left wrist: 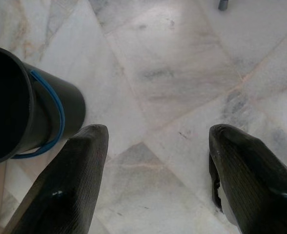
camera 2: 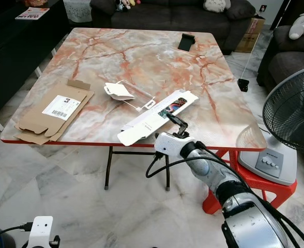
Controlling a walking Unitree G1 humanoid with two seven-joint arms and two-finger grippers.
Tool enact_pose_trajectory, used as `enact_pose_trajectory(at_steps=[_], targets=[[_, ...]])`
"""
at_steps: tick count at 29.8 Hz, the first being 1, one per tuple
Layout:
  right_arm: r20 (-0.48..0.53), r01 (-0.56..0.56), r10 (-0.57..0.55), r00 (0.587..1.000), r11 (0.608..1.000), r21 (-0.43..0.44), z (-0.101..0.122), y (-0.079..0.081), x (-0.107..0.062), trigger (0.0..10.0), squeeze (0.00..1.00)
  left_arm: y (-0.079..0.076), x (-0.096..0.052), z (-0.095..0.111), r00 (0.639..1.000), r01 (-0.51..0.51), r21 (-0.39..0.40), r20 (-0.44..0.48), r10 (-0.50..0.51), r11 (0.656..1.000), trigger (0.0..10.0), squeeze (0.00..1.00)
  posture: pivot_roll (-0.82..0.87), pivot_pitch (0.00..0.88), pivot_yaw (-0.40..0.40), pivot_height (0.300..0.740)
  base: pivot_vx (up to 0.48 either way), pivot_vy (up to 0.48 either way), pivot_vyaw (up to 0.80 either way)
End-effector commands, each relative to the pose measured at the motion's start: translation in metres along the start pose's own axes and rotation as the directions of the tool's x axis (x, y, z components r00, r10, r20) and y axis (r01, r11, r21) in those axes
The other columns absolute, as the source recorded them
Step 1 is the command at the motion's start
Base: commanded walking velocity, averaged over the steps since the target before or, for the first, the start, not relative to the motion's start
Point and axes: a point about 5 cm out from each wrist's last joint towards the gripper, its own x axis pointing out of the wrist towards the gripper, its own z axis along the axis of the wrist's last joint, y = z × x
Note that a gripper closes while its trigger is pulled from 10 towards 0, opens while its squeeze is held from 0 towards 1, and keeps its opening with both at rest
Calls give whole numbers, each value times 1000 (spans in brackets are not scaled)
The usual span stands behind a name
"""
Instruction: Picking trash to rubbish bin
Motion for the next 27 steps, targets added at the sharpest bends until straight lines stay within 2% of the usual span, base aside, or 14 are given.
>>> enact_pose_trajectory(at_steps=[1,12,22,27], targets=[[14,-16,17,1000,999,-36,3,-1,3,10000,0,3,-1,-5,1000,-5,6,-19,6,1000,10000,0,161,59,-45,740,0,0,0],[34,-65,71,997,988,-139,8,-1,9,10000,0,4,-1,-5,1000,-12,-5,-17,12,1000,10000,0,167,61,-51,740,0,0,0],[-14,-54,53,998,988,-147,-4,-6,3,10000,0,4,-1,-5,1000,-13,-10,-17,13,1000,10000,0,157,69,-50,740,0,0,0],[-20,-94,92,996,974,-206,-3,-2,4,10000,0,4,-1,-5,1000,-10,-9,-18,10,1000,10000,0,162,79,-52,740,0,0,0]])
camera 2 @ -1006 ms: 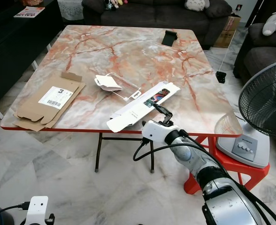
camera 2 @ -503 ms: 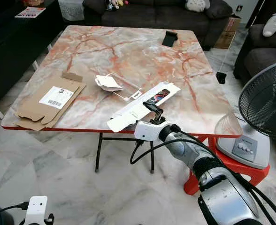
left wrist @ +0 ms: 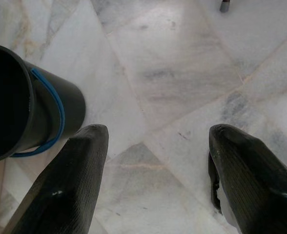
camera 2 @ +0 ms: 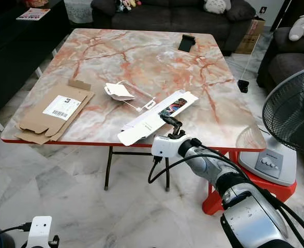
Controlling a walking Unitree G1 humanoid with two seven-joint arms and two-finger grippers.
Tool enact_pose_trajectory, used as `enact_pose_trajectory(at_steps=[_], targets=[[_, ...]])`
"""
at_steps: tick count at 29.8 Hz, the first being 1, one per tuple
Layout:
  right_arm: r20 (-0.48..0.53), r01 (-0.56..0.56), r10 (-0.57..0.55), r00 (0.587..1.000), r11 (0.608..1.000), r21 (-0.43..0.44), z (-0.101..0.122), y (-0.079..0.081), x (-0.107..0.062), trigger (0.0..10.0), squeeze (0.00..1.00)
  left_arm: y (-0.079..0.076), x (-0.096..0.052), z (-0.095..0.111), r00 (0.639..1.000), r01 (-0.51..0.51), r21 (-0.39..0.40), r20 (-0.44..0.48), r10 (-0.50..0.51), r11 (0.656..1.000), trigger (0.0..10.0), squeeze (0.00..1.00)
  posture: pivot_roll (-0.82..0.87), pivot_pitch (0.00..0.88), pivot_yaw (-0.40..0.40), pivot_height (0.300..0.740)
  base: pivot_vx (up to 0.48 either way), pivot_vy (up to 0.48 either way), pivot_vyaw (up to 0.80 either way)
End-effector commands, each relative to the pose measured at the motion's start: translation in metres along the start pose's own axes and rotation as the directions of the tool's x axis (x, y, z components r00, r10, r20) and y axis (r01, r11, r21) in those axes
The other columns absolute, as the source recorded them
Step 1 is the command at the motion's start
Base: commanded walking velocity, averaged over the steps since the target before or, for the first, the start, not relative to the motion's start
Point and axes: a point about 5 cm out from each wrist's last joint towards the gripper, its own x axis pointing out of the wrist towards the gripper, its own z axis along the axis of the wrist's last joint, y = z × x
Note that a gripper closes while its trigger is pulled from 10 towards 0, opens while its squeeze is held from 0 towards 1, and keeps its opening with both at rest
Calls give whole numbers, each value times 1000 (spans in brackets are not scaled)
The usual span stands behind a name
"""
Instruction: Picking trash to rubbish bin
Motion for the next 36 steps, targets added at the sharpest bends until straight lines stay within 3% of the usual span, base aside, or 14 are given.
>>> enact_pose_trajectory(at_steps=[1,23,36], targets=[[7,-3,3,1000,999,-41,2,-7,3,10000,0,2,-1,-5,1000,-4,0,-17,4,1000,10000,0,162,79,-52,740,0,0,0],[84,-42,60,995,980,-195,29,-14,24,10000,0,7,0,-1,1000,-20,-2,2,20,1000,10000,0,189,97,-65,740,0,0,0],[49,-62,78,996,960,-274,31,-11,28,10000,0,10,0,-1,1000,-26,0,5,26,1000,10000,0,203,106,-63,740,0,0,0]])
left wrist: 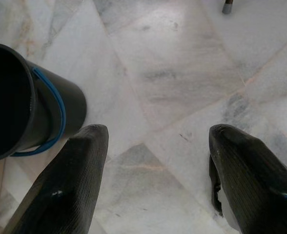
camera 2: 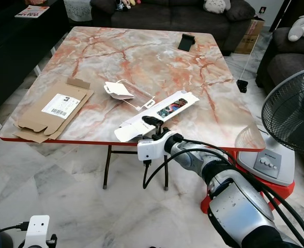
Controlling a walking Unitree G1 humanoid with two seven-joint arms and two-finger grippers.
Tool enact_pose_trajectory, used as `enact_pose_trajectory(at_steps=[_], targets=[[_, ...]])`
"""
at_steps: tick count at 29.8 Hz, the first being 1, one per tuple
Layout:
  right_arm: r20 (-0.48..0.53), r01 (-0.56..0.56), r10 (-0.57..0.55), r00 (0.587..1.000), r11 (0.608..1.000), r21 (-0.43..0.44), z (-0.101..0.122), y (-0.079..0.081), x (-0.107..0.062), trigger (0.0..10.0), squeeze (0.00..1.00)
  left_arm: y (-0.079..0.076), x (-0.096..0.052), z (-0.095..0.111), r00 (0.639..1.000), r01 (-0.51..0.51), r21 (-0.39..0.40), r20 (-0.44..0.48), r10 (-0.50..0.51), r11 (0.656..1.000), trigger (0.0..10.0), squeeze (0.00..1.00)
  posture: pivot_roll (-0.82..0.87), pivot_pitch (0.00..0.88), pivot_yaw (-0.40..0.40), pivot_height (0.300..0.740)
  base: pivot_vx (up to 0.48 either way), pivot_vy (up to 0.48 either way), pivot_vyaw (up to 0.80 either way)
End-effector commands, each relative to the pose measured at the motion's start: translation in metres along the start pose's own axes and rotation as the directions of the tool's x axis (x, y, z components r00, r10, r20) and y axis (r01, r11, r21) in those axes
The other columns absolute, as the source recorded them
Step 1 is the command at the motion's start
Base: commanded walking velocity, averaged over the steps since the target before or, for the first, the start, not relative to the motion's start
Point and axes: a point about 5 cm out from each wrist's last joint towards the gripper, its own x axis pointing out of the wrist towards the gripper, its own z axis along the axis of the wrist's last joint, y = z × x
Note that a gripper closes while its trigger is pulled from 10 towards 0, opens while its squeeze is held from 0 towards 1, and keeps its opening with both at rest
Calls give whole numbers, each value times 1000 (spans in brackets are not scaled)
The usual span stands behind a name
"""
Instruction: Picking trash to rubbish bin
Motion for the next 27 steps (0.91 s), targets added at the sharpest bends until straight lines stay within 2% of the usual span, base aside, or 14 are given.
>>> enact_pose_trajectory(at_steps=[1,16,27], targets=[[-13,4,-4,1000,1000,-29,-2,-6,2,10000,0,4,0,-3,1000,-11,4,-7,11,1000,10000,0,202,108,-62,740,0,0,0],[-131,6,-12,991,999,-44,-15,-16,3,10000,0,5,-2,-8,1000,-11,12,-15,11,1000,10000,0,214,123,-56,740,0,0,0],[-137,-1,-5,991,999,-44,-4,-15,11,10000,0,9,-3,-11,1000,-13,24,-18,13,1000,10000,0,227,126,-50,740,0,0,0]])
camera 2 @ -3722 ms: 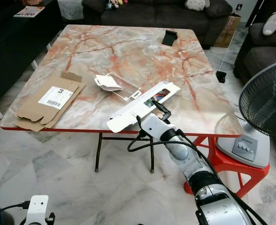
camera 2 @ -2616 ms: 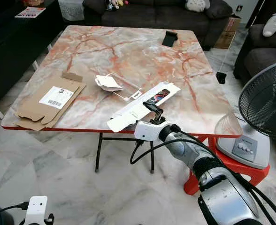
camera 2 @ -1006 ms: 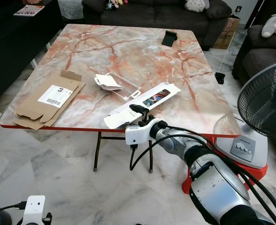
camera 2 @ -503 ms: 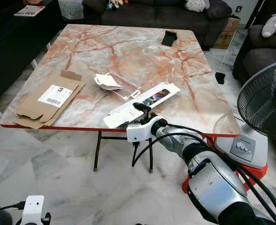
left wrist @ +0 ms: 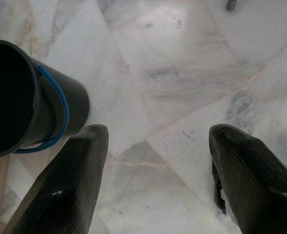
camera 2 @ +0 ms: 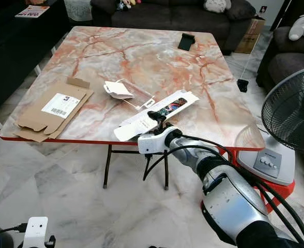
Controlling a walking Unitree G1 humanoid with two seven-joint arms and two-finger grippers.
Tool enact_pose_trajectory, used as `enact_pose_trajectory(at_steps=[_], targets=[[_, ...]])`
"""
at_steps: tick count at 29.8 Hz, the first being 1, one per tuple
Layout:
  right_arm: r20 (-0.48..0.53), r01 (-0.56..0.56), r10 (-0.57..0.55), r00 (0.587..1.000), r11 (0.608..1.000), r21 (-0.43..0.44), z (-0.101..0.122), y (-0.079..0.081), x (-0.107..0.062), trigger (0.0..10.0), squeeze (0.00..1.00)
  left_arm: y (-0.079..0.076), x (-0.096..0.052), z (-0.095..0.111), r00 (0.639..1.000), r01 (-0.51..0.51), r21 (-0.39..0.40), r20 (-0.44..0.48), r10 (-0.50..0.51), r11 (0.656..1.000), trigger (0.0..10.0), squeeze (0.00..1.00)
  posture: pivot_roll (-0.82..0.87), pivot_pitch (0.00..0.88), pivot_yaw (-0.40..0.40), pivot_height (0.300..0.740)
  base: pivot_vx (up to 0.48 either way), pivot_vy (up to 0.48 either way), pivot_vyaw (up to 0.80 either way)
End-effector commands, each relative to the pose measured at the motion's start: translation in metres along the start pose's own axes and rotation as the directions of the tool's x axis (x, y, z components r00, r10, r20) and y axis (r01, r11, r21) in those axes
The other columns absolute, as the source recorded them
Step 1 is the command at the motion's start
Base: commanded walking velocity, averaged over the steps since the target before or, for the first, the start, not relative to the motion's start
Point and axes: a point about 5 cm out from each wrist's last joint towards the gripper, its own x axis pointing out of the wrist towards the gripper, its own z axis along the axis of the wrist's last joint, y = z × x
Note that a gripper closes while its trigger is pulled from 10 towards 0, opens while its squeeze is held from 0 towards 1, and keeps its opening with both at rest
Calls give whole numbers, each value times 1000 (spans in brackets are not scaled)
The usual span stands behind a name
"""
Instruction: Picking trash to rubbish bin
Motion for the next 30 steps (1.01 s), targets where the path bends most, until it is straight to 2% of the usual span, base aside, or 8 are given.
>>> enact_pose_trajectory(at_steps=[1,12,23,27,30], targets=[[-6,-4,4,1000,1000,-6,1,-5,2,10000,0,5,-1,-6,1000,-5,21,-15,5,1000,10000,0,228,126,-50,740,0,0,0],[-5,2,-2,1000,1000,-9,9,-10,7,10000,0,6,-2,-8,1000,-8,25,-14,8,1000,10000,0,240,135,-51,740,0,0,0],[-73,-45,43,996,998,-36,1,-1,5,10000,0,10,-8,-24,999,-12,37,-29,13,999,10000,0,263,214,-41,740,0,0,0],[-85,-39,36,996,999,-34,-1,-3,5,10000,0,11,-11,-29,1000,-14,40,-28,15,999,10000,0,269,232,-43,740,0,0,0],[-95,-18,15,995,999,-34,-3,-10,6,10000,0,11,-12,-31,1000,-19,39,-22,20,999,10000,0,275,247,-46,740,0,0,0]])
